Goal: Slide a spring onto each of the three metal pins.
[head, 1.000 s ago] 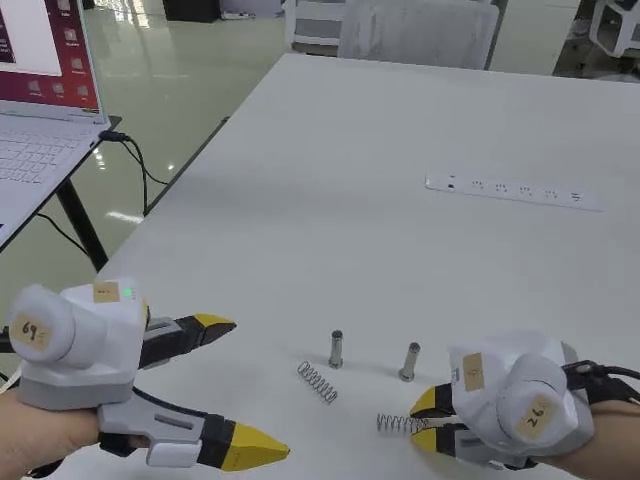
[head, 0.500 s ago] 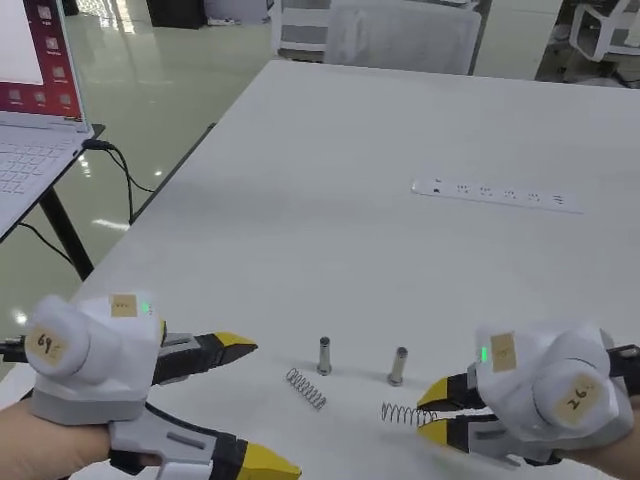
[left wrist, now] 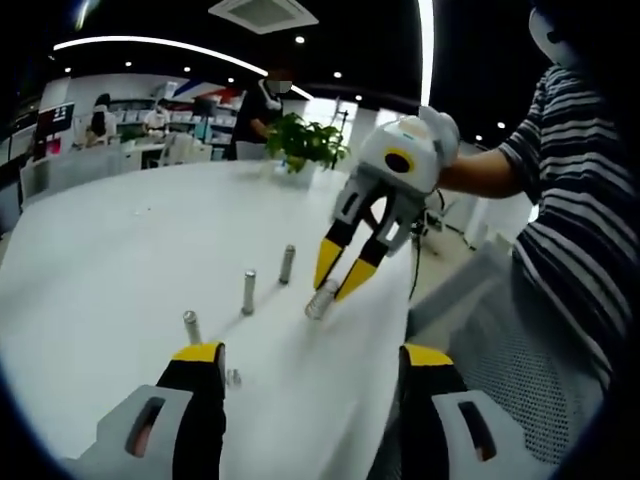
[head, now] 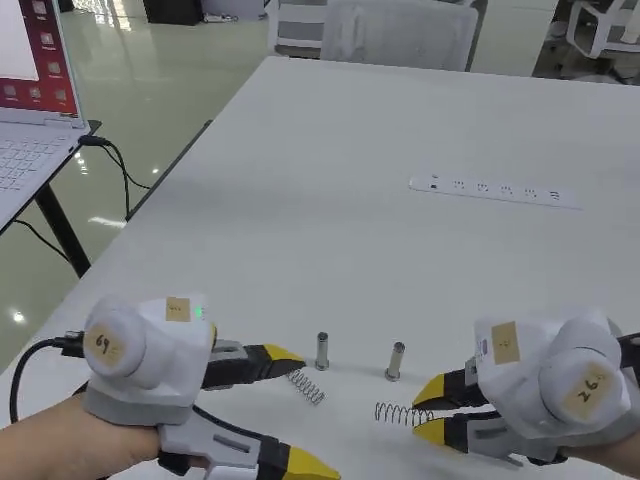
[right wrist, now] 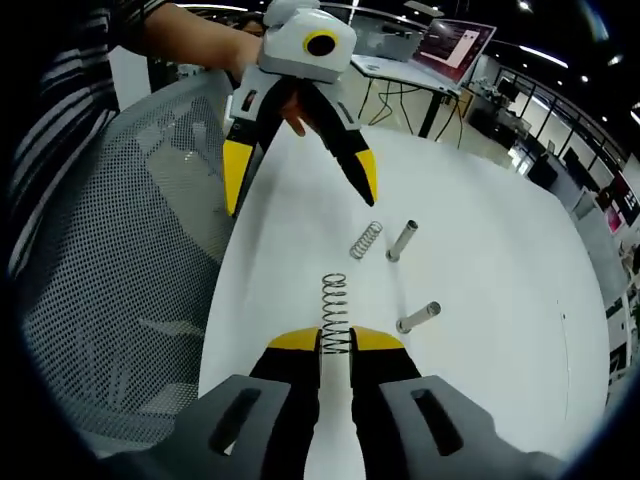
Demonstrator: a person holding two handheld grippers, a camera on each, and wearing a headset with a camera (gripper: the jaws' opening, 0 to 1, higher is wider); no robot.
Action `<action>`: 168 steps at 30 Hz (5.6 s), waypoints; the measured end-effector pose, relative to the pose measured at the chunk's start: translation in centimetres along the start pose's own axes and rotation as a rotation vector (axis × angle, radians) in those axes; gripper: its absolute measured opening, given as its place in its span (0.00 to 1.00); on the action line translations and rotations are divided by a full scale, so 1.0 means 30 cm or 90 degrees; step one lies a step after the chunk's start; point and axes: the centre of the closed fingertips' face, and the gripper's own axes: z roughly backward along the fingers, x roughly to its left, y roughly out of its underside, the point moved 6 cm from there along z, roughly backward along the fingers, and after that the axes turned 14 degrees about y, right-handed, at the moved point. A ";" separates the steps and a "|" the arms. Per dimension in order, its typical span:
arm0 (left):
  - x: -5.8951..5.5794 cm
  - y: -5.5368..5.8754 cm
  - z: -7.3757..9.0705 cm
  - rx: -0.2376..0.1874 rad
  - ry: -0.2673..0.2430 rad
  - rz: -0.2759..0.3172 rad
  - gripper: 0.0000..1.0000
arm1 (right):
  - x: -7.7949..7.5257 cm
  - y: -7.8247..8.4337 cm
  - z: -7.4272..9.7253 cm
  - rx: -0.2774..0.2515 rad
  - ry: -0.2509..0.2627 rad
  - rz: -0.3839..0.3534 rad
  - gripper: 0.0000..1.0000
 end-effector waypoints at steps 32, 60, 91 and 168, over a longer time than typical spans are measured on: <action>0.006 -0.061 -0.149 -0.037 0.077 -0.030 0.05 | 0.000 -0.049 0.051 -0.036 -0.003 0.011 0.08; -0.017 -0.064 -0.166 0.015 0.177 -0.078 0.02 | 0.043 -0.001 0.068 -0.048 -0.020 -0.034 0.10; -0.021 -0.031 -0.186 0.060 0.150 -0.115 0.02 | 0.015 -0.099 0.112 -0.108 -0.028 -0.022 0.07; 0.065 0.037 0.088 0.002 -0.039 0.012 0.54 | -0.015 -0.117 0.072 -0.123 0.060 -0.003 0.07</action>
